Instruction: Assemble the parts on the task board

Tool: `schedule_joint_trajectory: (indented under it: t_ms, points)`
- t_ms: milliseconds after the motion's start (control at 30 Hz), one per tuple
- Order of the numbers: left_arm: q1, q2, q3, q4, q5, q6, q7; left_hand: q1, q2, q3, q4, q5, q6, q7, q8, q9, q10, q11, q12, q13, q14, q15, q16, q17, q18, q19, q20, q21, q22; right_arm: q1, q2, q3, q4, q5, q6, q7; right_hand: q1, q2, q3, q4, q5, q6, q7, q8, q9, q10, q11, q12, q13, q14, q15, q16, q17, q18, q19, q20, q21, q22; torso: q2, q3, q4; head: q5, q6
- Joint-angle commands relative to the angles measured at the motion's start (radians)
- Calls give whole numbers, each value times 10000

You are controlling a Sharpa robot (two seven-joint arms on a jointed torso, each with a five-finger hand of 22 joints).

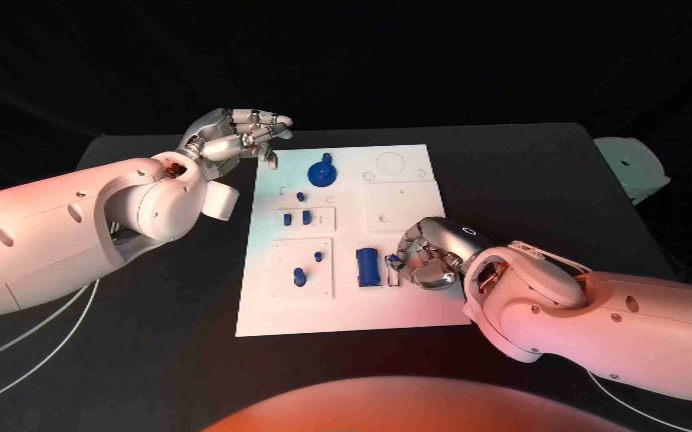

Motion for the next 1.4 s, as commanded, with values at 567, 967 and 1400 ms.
schedule_joint_trajectory:
  t_ms: [567, 967, 1400]
  points:
    - [7, -26, 6, 58, 40, 219, -29, -63, -43, 37, 3, -15, -69, -21, 46, 18, -66, 16, 63, 13, -71, 17, 43, -14, 67, -6, 18, -52, -18, -22, 170, -6, -83, -351, 630, -121, -744, 130, -734, 488, -90, 550, -363, 501, 913, 447, -174, 625, 1618, 1044, -122, 154, 2559, -69, 1045, -159, 54, 2632, -6, -10, 5, 23, -78]
    - [8, -36, 6, 64, 38, 220, -51, -75, -43, 38, 9, -15, -77, -17, 50, 21, -79, 20, 75, 13, -74, 21, 46, -21, 65, -5, 20, -57, -22, -24, 236, -6, -70, -489, 561, -127, -871, 125, -924, 618, -237, 580, -381, 527, 905, 467, -192, 669, 1645, 1042, -140, 148, 2547, -69, 1045, -177, 54, 2632, -13, -5, -4, 41, -96]
    - [8, -44, 6, 64, 37, 224, -72, -75, -43, 38, 9, -15, -77, -17, 50, 21, -79, 20, 75, 13, -74, 21, 46, -21, 65, -5, 20, -57, -22, -26, 205, -6, -75, -544, 519, -120, -2203, 89, -2239, 1007, 348, 634, -387, 529, 783, 465, -194, 652, 1674, 1041, -144, 148, 2547, -69, 1045, -190, 54, 2632, -12, 1, -14, 63, -108]
